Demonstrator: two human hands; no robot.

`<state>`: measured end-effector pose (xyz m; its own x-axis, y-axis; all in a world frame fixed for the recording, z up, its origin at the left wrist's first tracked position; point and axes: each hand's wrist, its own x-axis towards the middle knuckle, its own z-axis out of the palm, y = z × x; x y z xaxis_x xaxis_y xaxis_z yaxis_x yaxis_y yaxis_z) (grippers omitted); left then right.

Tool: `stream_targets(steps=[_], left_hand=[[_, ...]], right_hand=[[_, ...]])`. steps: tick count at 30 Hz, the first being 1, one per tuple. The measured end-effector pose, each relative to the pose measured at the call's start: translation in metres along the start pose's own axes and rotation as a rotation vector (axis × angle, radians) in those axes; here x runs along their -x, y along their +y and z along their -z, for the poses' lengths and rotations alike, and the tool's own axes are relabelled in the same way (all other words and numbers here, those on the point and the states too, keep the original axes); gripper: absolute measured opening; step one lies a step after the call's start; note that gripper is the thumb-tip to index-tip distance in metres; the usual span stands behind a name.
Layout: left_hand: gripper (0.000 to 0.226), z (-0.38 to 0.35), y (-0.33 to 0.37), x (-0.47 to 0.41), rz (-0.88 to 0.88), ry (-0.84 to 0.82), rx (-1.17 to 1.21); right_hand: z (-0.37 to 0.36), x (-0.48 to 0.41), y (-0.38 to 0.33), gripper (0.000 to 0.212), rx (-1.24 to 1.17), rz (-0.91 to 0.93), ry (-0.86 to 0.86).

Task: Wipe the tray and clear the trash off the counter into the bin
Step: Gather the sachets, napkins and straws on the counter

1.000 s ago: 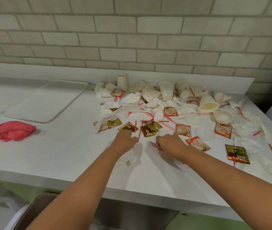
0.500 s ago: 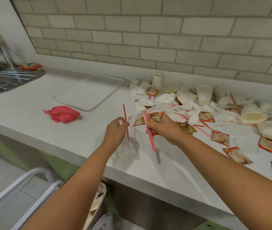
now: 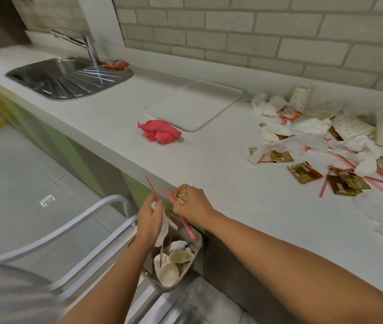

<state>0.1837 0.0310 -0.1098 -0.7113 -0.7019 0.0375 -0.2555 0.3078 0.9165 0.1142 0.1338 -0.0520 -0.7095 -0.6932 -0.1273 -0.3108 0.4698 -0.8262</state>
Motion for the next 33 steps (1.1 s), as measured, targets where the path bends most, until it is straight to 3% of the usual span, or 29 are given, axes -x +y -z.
stream_targets(steps=[6,10,12,17,22,28,33], left_hand=[[0.014,0.012,-0.055,0.004,0.133,-0.109,-0.079],[0.008,0.017,-0.074,0.005,0.139,-0.218,-0.133],[0.016,0.019,-0.076,0.004,0.142,-0.226,-0.128],[0.014,0.017,-0.048,-0.005,0.094,-0.167,-0.064],[0.018,0.007,0.010,-0.014,-0.066,-0.106,0.070],[0.012,-0.023,0.073,-0.015,-0.206,-0.121,0.215],[0.016,-0.060,0.117,-0.007,-0.302,-0.244,0.221]], right_hand=[[-0.042,-0.016,0.013,0.033,0.136,-0.053,-0.073],[-0.053,-0.019,0.023,0.042,0.221,-0.125,-0.185],[-0.053,-0.019,0.025,0.043,0.247,-0.139,-0.218],[-0.037,-0.017,0.011,0.031,0.264,-0.072,-0.229],[-0.007,-0.005,-0.013,0.020,0.265,-0.010,-0.230],[0.051,0.008,-0.022,0.022,0.333,-0.025,0.000],[0.108,0.029,-0.001,0.025,0.380,-0.105,0.174]])
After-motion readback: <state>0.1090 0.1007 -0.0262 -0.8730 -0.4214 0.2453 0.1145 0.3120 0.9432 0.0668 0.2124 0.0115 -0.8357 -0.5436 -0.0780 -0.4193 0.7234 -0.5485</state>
